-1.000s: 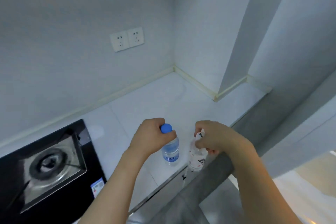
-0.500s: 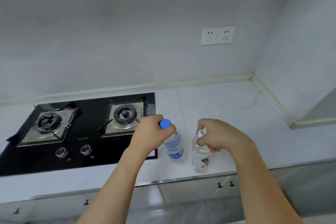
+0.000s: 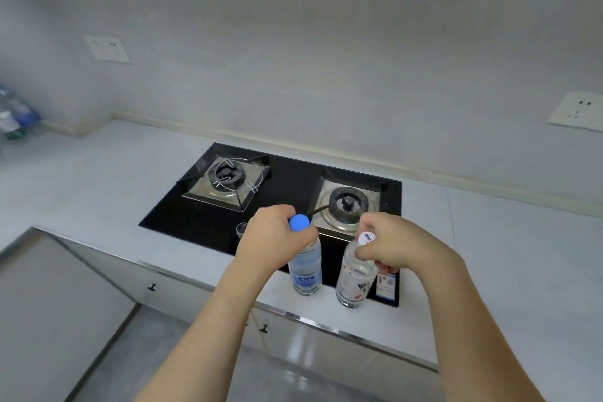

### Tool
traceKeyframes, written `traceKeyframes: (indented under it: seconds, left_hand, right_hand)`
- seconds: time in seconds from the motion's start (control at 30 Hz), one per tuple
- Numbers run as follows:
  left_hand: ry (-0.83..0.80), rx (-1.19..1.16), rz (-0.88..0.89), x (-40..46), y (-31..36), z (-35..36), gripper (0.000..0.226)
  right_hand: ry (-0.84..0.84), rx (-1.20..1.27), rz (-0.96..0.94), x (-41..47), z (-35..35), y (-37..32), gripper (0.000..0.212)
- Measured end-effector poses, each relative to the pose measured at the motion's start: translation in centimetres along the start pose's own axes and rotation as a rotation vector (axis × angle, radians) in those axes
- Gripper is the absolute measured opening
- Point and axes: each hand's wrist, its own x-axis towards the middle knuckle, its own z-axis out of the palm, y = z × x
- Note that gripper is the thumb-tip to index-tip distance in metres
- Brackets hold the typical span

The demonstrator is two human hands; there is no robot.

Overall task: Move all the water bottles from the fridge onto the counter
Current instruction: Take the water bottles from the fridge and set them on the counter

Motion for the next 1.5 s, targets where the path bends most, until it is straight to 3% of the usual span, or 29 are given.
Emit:
traceKeyframes:
  seconds: [0.57,0.93,1.5]
  left_hand:
    - [0.215,0.040,-0.249,0.0,-17.8,-15.7,0.038]
    - [0.320,0.040,-0.380,4.3,-24.3,-20.8,0.039]
    - [0.485,0.050,-0.488,14.5,-31.4,-27.9,0.041]
  right_hand:
    - [-0.131,-0.180,-0.273,8.1,10.3,-23.3,0.014]
    - [-0.260,-0.211,-0.396,15.3,12.7,-31.6,0.015]
    - [-0.284,-0.226,-0.522,28.3,13.9,-43.4,0.017]
